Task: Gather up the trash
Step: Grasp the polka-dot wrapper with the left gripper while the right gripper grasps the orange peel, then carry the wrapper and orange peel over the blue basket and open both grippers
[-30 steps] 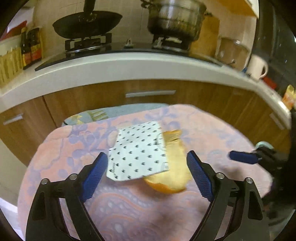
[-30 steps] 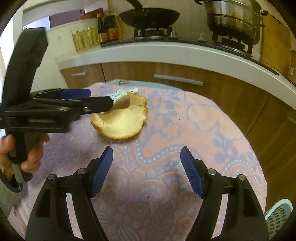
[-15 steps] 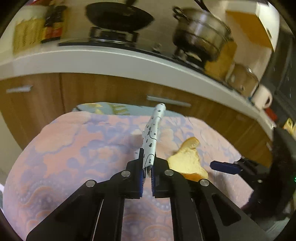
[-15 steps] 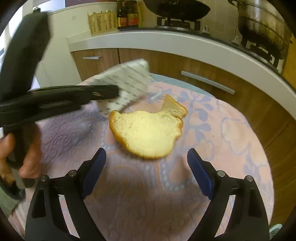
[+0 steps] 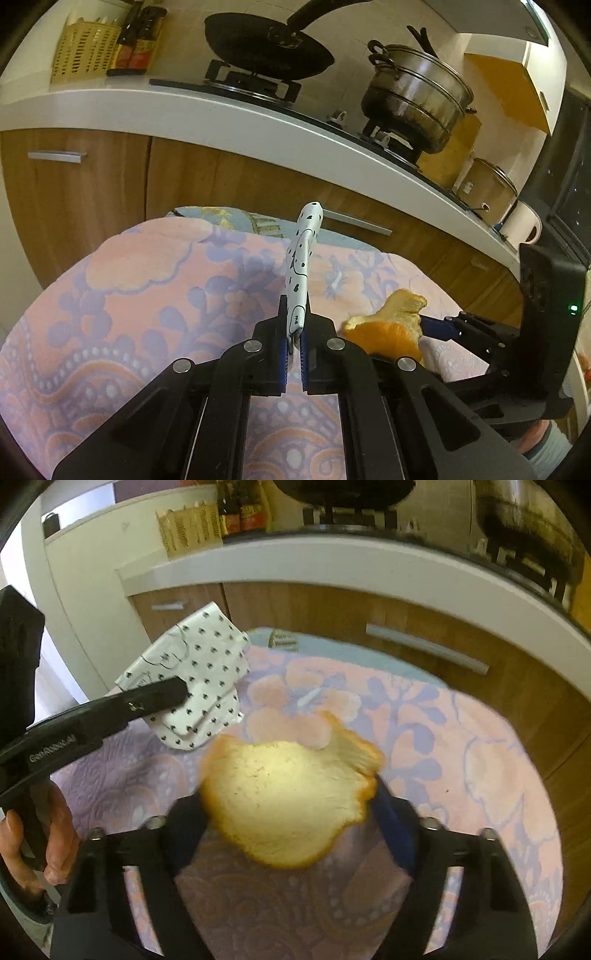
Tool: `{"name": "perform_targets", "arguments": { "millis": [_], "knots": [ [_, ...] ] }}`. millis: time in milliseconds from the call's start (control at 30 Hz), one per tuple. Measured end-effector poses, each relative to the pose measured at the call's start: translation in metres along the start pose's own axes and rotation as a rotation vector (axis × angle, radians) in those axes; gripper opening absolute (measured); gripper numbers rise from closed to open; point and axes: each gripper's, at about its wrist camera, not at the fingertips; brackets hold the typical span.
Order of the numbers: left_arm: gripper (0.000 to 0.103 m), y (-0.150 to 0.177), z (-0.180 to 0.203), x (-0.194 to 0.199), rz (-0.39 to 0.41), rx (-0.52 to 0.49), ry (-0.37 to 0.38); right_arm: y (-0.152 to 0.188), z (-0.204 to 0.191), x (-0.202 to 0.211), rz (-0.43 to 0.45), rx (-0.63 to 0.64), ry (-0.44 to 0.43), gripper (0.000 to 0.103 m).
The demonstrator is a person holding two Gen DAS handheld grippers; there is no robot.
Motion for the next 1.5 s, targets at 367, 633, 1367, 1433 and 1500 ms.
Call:
{"name": "perform_targets", "arguments": {
  "millis": [367,633,1367,1433,1500],
  "knots": [
    [0.003,-0.001,-0.005,0.002,0.008,0.026,0.024,0.008,0.006,0.020,0.090,-0.033,-0.025,0.026],
    [0.003,-0.011,0.016,0.041,0.048,-0.024,0.013,0.036,0.016,0.072,0.136,-0.064,0.027,0.026],
    [0.003,0.027,0.194,0.150,0.087,-0.145,0.190,0.125,0.056,0.245,0.252,-0.252,0.227,0.026],
    [0.003,0.041,0.214,0.145,0.059,-0.157,0.228,0.144,0.074,0.259,0.259,-0.310,0.259,0.026],
    [0.003,0.057,0.238,0.135,0.021,-0.165,0.265,0.160,0.091,0.271,0.257,-0.367,0.289,0.026]
  ]
}}
Point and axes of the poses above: each gripper's, at about its wrist camera, not at the fingertips, and x roughly against the way its jaws point, z to its right, y to its underside, and after that the axes turned 8 degrees about x, right-handed
